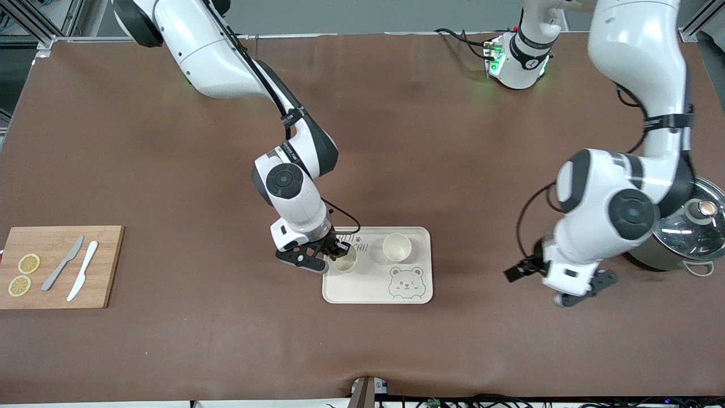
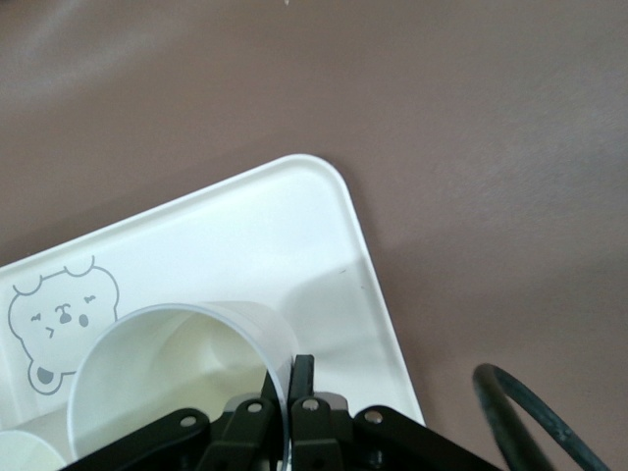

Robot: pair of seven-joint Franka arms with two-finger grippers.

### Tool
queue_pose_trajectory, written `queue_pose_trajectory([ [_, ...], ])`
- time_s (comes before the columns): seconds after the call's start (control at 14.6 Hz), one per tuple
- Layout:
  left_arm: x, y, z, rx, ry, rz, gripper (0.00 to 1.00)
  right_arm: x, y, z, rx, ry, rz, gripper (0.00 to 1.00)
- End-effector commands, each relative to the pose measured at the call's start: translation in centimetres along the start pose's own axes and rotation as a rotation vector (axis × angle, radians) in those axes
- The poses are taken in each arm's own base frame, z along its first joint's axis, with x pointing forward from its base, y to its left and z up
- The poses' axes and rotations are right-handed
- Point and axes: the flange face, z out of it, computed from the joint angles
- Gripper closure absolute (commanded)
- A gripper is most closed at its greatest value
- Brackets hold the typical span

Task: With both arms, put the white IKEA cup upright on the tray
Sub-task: 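Carry the cup with the right gripper toward the tray while the left gripper withdraws, then lower the cup onto the tray with the right gripper while the left gripper retracts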

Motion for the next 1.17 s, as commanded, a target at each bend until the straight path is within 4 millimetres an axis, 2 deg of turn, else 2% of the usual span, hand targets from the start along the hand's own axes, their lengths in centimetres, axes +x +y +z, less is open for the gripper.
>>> queue_pose_trajectory([
  [0.0,2.1,-4.1,-2.2,-0.021,0.01,0.033,0.0,-0.4,-0.9,0.9,0.004,0.035,-0.001,1.0],
  [0.14,4.1,-8.4,-5.2,-0.034,0.05,0.111,0.0,-0.7,-0.9,1.9,0.004,0.038,-0.003,1.0],
  [0.41,4.8,-13.1,-8.5,-0.017,0.038,0.175,0.0,-1.2,-0.7,3.1,-0.011,0.059,0.0,1.0],
  [0.55,3.9,-13.7,-11.0,-0.011,0.021,0.211,0.0,-1.3,-0.8,3.3,-0.011,0.062,-0.003,1.0],
  [0.75,0.8,-14.3,-16.8,0.003,-0.017,0.227,0.0,-1.3,-0.7,3.4,-0.013,0.062,-0.004,1.0],
  [0.89,-0.7,-14.4,-18.0,0.023,-0.065,0.281,0.0,-1.3,-0.7,3.5,-0.014,0.061,-0.003,1.0],
  [1.1,-3.1,-13.3,-20.9,0.04,-0.068,0.364,0.0,-1.3,-0.6,3.7,-0.017,0.061,-0.002,1.0],
])
